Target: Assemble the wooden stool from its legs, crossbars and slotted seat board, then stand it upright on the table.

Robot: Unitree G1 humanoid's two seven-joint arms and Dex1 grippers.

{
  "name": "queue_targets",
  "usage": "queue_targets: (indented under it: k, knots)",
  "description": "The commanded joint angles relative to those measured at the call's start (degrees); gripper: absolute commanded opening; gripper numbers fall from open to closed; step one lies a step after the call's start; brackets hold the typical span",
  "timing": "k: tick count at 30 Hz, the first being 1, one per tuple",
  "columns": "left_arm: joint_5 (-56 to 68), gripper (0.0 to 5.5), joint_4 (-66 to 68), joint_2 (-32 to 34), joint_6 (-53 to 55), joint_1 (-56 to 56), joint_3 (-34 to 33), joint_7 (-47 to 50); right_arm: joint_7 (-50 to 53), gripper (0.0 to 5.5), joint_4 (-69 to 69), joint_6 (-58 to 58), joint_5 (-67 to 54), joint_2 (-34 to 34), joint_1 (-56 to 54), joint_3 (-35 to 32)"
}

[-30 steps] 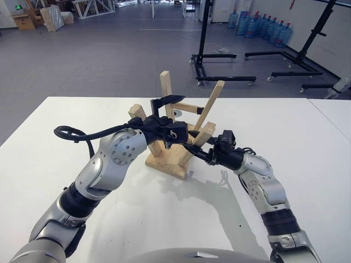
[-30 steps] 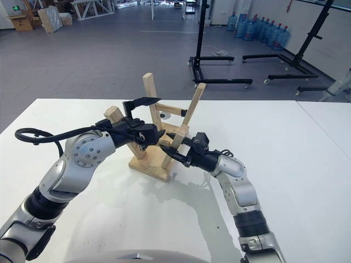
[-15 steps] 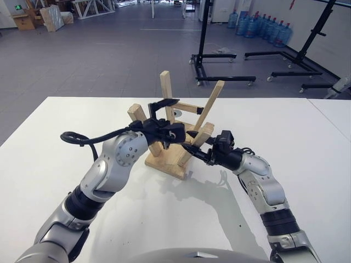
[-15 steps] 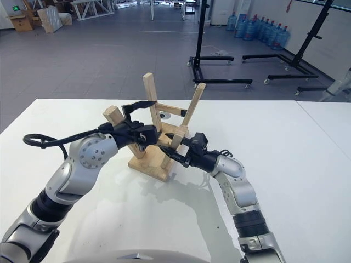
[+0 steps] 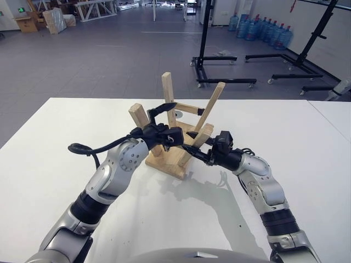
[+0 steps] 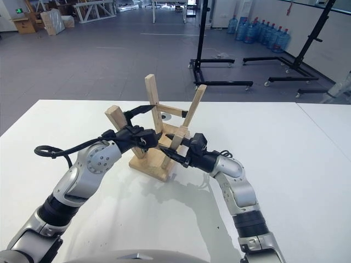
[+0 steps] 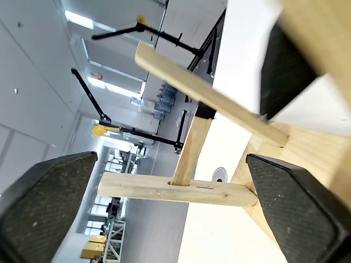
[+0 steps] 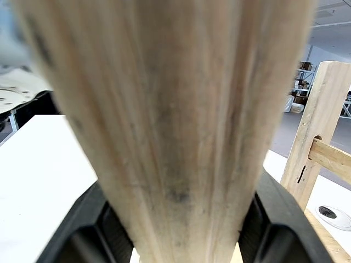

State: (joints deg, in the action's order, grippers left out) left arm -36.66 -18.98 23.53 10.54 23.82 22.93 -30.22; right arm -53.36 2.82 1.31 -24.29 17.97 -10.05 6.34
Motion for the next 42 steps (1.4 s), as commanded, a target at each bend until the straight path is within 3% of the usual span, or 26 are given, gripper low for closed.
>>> queue_targets:
  k: [1,6,14,21,25,29,34,38,42]
  knots:
    - [0.5,4.98,0.6,1.2,0.1,5.8,-3.9,-0.6,-0.3,2.05,-1.3,1.3,0.9,0.7,0.0,0.6]
    - [1.3,4.98,0.3,0.7,1.1,6.2,-5.4,-1.1,-0.2,2.05,-1.5,1.3,0.9,0.9,-0.3,0.5]
    - [-1.0,4.98,18.5,-0.8,-8.4,-12.0,6.5,8.0,2.2,2.05,0.7,4.7,4.6,1.8,-1.9,3.8]
    - [0.1,4.98,16.2,-1.4,-9.0,-9.1,4.1,9.9,5.0,2.05,0.1,6.6,5.7,2.1,-1.0,4.6]
    - [5.8,4.98,10.7,-3.9,-8.0,-3.5,-2.2,11.0,4.9,2.05,-1.2,6.4,5.4,2.4,-0.7,4.2]
    - [16.3,4.98,2.2,-7.1,-0.2,11.4,-13.5,8.9,4.8,2.05,-1.5,6.2,5.1,2.6,-0.7,4.3]
    - [26.2,4.98,-1.0,-3.9,13.9,25.2,-26.3,6.2,4.4,2.05,-1.9,5.9,4.9,3.2,-0.4,4.0]
    - [34.9,4.98,4.3,3.7,21.8,20.5,-37.3,0.1,3.8,2.05,-1.7,6.1,4.1,3.6,-0.4,3.6]
    - [40.5,4.98,19.1,8.6,13.5,7.3,-44.4,-5.7,2.6,2.05,-1.0,6.9,2.7,4.6,-0.1,3.0]
